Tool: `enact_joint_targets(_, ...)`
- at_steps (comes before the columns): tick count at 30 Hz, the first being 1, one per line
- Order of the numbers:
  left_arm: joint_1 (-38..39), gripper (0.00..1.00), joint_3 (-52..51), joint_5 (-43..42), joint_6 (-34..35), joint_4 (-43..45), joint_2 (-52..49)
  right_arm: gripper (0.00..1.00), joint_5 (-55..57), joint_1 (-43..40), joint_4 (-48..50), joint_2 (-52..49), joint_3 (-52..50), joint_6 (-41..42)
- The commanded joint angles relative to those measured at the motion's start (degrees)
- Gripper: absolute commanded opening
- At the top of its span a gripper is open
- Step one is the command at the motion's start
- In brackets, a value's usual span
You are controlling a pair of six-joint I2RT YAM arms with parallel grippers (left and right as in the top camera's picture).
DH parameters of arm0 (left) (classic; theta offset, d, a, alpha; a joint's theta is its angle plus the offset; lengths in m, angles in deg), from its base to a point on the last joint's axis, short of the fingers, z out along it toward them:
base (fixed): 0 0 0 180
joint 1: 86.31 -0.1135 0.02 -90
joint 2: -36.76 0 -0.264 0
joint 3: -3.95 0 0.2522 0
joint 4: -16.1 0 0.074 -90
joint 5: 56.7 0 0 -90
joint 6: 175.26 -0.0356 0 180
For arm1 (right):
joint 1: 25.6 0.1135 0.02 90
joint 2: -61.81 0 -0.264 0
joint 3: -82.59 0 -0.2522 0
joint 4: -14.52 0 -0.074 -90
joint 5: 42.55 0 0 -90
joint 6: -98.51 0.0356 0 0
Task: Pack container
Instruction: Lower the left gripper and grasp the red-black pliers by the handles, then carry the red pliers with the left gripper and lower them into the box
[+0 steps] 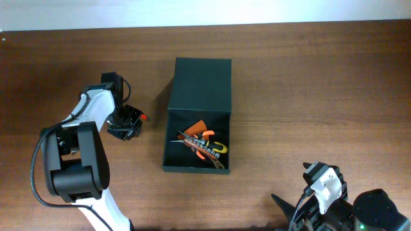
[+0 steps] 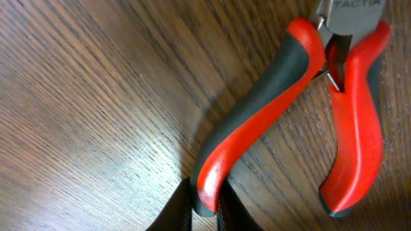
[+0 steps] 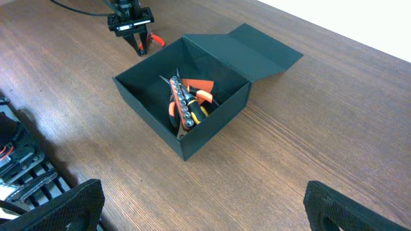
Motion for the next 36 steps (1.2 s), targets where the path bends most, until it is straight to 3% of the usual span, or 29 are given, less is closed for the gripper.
enact_joint_targets(1, -0.20, 0.08, -0.68, 1.68, -0.68, 1.33, -1.90, 0.99, -0.35, -0.04, 0.15, 0.31, -0.15, 0.50)
enact_joint_targets(6, -0.20, 0.02, -0.42, 1.22, -0.68, 1.33, -1.66, 0.99, -0.35, -0.04, 0.15, 0.31, -0.15, 0.50)
enact_joint_targets(23, 2.29, 0.02, 0.57, 2.40, -0.66, 1.51, 11.74, 0.99, -0.35, -0.04, 0.15, 0.31, -0.15, 0.50)
enact_joint_targets(29, 6.75, 0.02, 0.57, 2.51, -0.35, 1.51, 19.89, 0.99, -0.33, -0.04, 0.15, 0.31, -0.13, 0.50)
enact_joint_targets(36, 16.79, 0.02, 0.55, 3.23, 6.95, 1.49, 27.74, 0.99, -0.35, -0.04, 0.15, 0.31, -0.15, 0.50)
